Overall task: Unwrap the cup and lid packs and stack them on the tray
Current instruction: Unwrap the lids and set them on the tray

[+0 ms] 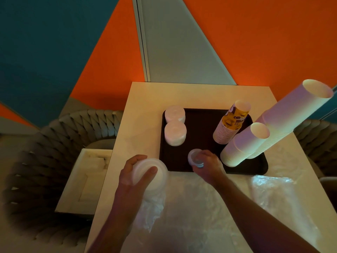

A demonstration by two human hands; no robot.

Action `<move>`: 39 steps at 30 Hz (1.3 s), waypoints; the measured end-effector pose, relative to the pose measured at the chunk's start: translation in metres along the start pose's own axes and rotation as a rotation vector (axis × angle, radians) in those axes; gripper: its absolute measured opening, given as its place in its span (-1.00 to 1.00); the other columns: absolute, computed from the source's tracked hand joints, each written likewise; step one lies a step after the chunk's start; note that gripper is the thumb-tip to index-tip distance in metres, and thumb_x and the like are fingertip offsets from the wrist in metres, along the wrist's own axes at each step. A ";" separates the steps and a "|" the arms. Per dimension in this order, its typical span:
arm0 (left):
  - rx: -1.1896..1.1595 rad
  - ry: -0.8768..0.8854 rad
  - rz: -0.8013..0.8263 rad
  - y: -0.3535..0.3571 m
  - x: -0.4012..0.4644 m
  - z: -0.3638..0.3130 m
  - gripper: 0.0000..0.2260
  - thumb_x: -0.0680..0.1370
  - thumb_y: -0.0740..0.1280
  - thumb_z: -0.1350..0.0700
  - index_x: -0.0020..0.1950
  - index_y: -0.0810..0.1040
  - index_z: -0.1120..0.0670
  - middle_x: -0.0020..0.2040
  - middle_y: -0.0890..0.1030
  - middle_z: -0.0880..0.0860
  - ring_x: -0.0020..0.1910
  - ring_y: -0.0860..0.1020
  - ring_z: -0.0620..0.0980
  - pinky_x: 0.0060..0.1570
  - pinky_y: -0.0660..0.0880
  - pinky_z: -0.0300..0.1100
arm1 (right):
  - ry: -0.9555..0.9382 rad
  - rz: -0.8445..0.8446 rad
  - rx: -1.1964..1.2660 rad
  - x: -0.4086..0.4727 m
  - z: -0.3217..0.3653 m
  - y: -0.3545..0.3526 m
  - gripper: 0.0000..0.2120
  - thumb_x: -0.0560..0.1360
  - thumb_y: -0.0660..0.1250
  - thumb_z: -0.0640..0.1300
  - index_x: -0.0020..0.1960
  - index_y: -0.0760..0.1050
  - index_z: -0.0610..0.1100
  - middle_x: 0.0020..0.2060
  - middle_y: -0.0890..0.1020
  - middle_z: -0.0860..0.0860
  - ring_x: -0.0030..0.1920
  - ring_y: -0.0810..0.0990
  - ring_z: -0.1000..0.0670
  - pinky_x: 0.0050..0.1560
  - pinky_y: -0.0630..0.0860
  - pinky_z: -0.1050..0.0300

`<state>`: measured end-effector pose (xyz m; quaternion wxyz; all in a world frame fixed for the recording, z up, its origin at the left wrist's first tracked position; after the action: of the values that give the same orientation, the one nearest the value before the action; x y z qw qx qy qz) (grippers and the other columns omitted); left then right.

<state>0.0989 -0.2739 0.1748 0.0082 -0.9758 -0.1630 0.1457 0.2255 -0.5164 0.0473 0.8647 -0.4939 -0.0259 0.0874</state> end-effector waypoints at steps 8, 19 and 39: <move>-0.005 0.014 0.004 -0.001 0.002 -0.004 -0.56 0.32 0.45 -0.17 0.18 0.52 -0.28 0.23 0.54 -0.04 0.15 0.55 -0.02 0.02 0.58 -0.04 | 0.019 -0.014 -0.019 0.002 0.010 -0.006 -0.68 0.48 0.51 -0.01 0.17 0.66 -0.14 0.18 0.63 -0.03 0.08 0.64 -0.04 0.02 0.61 0.14; -0.020 0.061 0.062 0.015 -0.004 -0.018 -0.64 0.36 0.38 -0.14 0.14 0.50 -0.31 0.24 0.50 -0.06 0.15 0.52 -0.08 -0.10 0.49 -0.24 | 0.046 -0.358 0.587 -0.016 0.078 -0.105 -0.78 0.56 0.36 -0.34 0.02 0.63 -0.04 -0.21 0.63 0.22 -0.17 0.59 0.30 -0.22 0.44 0.49; 0.032 0.108 0.192 0.043 -0.020 -0.023 -0.58 0.33 0.41 -0.29 0.18 0.48 -0.38 0.28 0.51 -0.03 0.21 0.54 -0.05 0.15 0.57 -0.06 | -0.211 -0.008 0.436 -0.076 0.135 -0.152 -0.92 0.51 0.48 -0.17 -0.11 0.65 0.00 -0.26 0.68 0.15 -0.22 0.64 0.13 -0.22 0.48 0.37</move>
<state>0.1013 -0.3197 0.1996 0.0183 -0.9931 -0.0658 0.0957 0.1525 -0.4906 0.2494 0.9437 -0.2837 -0.0984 0.1386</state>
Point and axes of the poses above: each hand's wrist, its own x-axis towards the middle knuckle, its own y-axis out of the palm, z = x × y, the point moved 1 cm from there along x, towards the middle knuckle
